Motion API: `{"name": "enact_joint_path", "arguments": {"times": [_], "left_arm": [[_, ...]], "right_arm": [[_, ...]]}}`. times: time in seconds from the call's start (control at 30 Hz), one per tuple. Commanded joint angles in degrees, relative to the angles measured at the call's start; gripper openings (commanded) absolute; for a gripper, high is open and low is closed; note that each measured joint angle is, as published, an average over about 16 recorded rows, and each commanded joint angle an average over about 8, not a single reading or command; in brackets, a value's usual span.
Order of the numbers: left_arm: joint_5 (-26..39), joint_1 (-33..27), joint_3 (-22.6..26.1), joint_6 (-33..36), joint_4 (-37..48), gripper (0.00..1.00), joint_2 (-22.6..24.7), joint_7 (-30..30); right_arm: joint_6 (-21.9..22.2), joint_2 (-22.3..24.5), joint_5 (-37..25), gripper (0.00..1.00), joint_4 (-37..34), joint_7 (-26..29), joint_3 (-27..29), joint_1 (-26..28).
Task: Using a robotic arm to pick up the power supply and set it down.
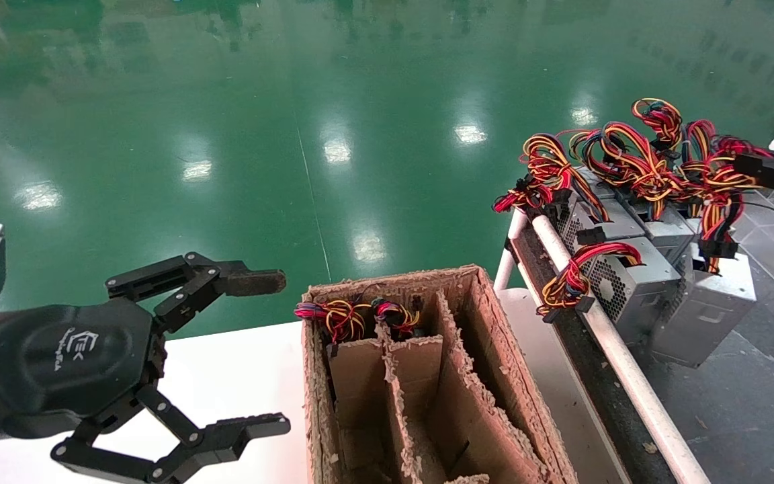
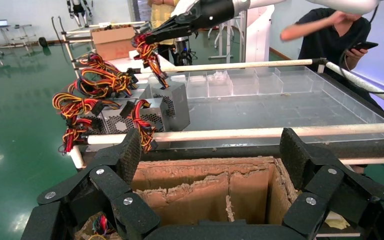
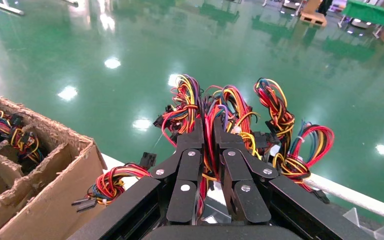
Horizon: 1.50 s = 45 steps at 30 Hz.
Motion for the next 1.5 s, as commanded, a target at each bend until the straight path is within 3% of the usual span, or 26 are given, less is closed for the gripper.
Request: {"name": "enact_joint_path", "arguments": {"times": [0.03,0.3,0.57,1.03,1.5], "left_arm": [[0.0,0.0,0.0,0.0,0.0,1.00,0.0,0.0],[0.0,0.0,0.0,0.0,0.0,1.00,0.0,0.0],[0.0,0.0,0.0,0.0,0.0,1.00,0.0,0.0],[0.0,0.0,0.0,0.0,0.0,1.00,0.0,0.0],[0.0,0.0,0.0,0.0,0.0,1.00,0.0,0.0]], "right_arm": [[-1.0,-1.4,-1.6,0.00,-1.5,0.3,-0.6,2.1],[-5.4,-5.6,-6.1,0.03,-8.2,-0.3,-2.5,8.8],[-8.5,-8.1,-8.4,1.00,-14.4,-2.1,-3.6,12.8],[-11.6,-9.9,-9.9,1.00,-21.2,-4.5,-4.4,15.0],[-16.4,-10.4,-4.2,1.00,-19.7,-7.1,-0.6,13.4]]}}
